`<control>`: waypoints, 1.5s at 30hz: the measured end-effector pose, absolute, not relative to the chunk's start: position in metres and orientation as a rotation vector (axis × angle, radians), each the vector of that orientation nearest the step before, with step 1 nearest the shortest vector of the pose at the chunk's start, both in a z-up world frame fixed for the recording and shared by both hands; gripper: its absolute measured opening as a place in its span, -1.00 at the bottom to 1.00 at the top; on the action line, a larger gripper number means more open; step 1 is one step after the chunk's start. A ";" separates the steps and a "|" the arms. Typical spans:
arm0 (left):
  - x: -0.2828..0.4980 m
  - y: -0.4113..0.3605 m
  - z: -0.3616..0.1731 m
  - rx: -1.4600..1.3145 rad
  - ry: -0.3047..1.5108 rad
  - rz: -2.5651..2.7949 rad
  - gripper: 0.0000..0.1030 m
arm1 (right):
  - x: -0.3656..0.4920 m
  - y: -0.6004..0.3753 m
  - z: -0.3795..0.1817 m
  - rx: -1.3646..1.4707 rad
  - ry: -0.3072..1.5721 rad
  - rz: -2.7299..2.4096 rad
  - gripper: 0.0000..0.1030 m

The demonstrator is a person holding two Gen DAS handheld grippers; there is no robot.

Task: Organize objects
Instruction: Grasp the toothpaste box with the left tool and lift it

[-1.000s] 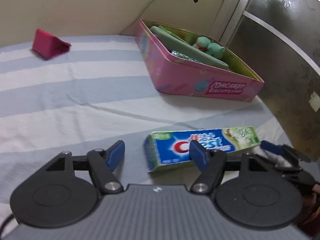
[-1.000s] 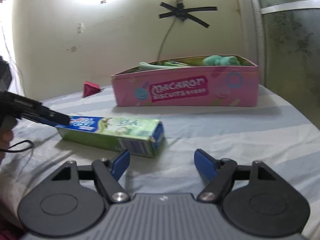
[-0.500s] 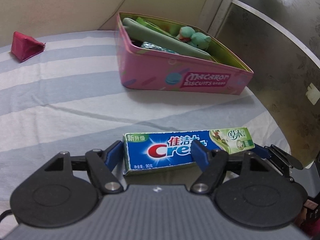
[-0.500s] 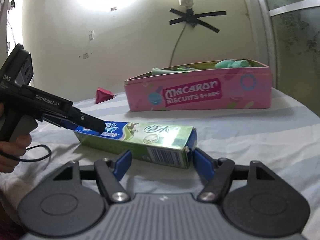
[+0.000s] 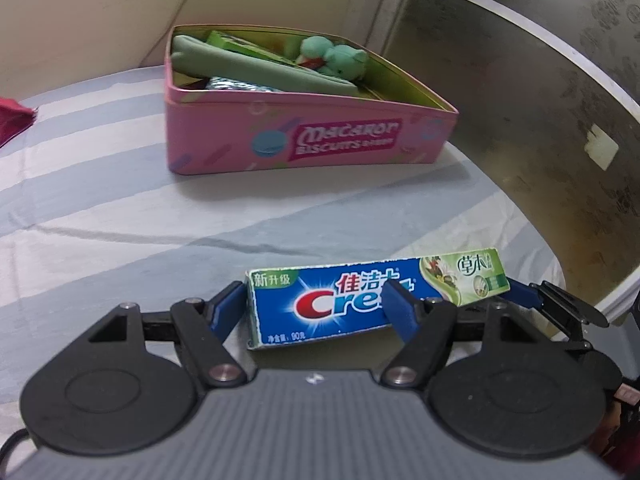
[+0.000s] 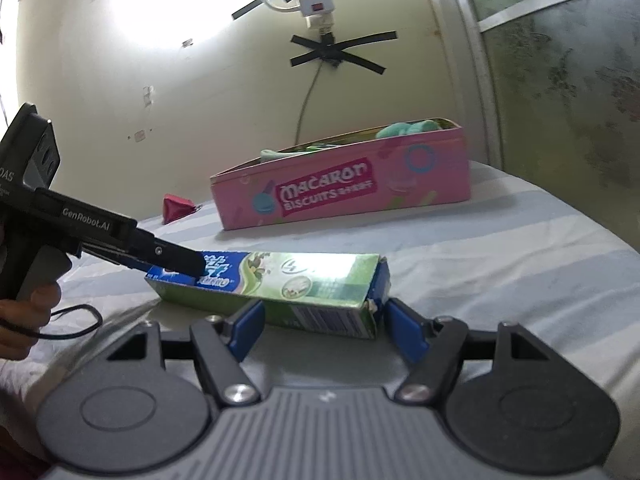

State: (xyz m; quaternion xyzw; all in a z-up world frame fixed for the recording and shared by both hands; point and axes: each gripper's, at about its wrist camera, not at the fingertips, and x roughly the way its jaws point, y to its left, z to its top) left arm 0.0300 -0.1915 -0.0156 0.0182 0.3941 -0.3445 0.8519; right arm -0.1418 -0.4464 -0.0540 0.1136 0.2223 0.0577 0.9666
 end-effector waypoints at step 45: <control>0.000 -0.204 -0.017 0.516 0.488 -0.886 0.78 | -0.137 -0.463 -0.044 0.078 0.499 0.105 0.64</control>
